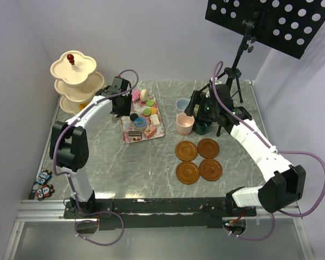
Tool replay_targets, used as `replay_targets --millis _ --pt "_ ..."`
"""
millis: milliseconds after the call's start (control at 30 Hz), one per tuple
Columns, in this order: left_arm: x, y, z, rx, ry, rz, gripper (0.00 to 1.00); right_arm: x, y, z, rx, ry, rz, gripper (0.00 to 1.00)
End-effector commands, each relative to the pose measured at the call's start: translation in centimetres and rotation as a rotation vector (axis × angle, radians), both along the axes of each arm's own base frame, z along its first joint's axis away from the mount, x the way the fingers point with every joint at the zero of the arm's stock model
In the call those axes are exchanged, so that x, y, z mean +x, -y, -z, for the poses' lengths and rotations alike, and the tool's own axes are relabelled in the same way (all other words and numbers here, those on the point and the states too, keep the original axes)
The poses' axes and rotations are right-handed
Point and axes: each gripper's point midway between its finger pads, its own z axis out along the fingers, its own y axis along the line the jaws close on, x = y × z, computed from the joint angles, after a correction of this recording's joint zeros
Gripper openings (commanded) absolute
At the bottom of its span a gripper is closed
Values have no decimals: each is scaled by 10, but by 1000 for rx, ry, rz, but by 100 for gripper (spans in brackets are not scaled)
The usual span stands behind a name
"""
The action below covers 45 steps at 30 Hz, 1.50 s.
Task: Serve the afternoon tea
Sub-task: Pick up the desert from the tray.
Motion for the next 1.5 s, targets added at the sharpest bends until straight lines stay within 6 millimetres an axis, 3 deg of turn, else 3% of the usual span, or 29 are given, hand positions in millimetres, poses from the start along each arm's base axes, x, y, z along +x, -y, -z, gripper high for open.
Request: replay_targets --millis 0,400,833,1033,1200,1467 --pt "0 -5 -37 -11 91 -20 66 9 -1 -18 36 51 9 94" --pt "9 -6 -17 23 65 13 64 6 0 -19 35 52 12 94" --pt "17 -1 -26 -4 98 8 54 6 3 -21 29 59 20 94" --pt "14 -9 -54 -14 166 -36 51 6 3 -20 27 58 19 94" --pt "4 -22 -66 -3 189 -69 50 7 2 -21 29 61 18 94" --pt "-6 -58 -57 31 191 -131 50 10 -1 -22 32 61 3 94"
